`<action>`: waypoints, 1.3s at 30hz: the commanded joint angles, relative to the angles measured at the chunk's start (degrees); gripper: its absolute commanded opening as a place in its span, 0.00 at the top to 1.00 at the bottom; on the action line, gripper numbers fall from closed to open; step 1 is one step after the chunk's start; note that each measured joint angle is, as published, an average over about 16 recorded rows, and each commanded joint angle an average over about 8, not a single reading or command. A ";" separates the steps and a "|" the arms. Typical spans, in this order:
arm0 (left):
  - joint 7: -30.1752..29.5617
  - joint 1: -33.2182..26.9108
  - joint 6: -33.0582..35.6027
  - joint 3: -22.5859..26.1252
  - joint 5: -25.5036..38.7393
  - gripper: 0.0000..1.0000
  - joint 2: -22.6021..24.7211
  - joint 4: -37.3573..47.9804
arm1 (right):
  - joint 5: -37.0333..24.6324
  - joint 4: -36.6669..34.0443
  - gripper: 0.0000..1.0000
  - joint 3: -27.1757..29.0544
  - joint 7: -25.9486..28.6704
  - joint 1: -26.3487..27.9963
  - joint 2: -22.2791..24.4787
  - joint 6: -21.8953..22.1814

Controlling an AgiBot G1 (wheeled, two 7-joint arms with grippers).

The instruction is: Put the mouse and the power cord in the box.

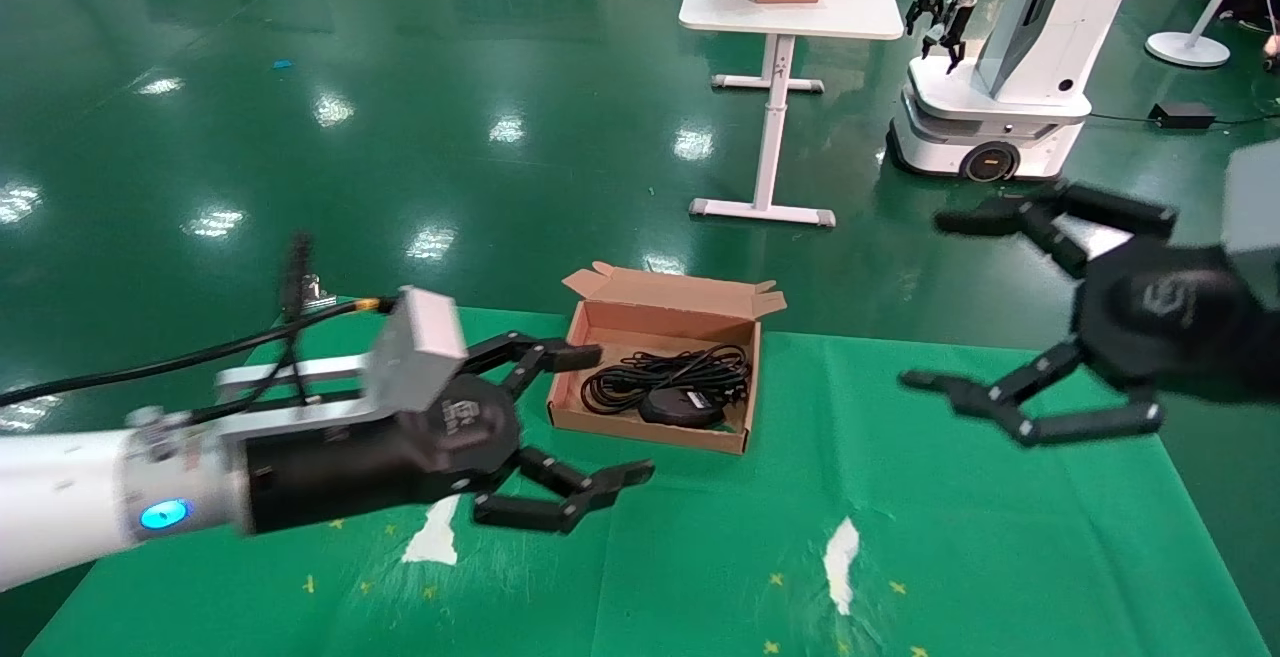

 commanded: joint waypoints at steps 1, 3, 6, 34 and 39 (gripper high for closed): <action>-0.54 1.31 1.73 -1.68 -1.44 0.00 -1.46 -1.38 | 1.30 1.72 0.00 0.51 1.19 -1.99 -0.05 0.15; -1.08 2.61 3.45 -3.36 -2.87 0.00 -2.92 -2.75 | 2.60 3.42 0.00 1.02 2.37 -3.97 -0.10 0.31; -1.88 4.57 6.04 -5.88 -5.02 0.00 -5.11 -4.81 | 4.55 5.99 0.00 1.78 4.14 -6.94 -0.17 0.54; -5.38 13.36 17.70 -17.14 -14.78 0.00 -14.92 -14.03 | 17.11 22.26 0.00 6.69 15.03 -25.97 -0.63 2.06; -5.37 13.24 17.53 -16.98 -14.62 0.00 -14.78 -13.88 | 16.73 21.81 0.00 6.55 14.83 -25.40 -0.62 2.03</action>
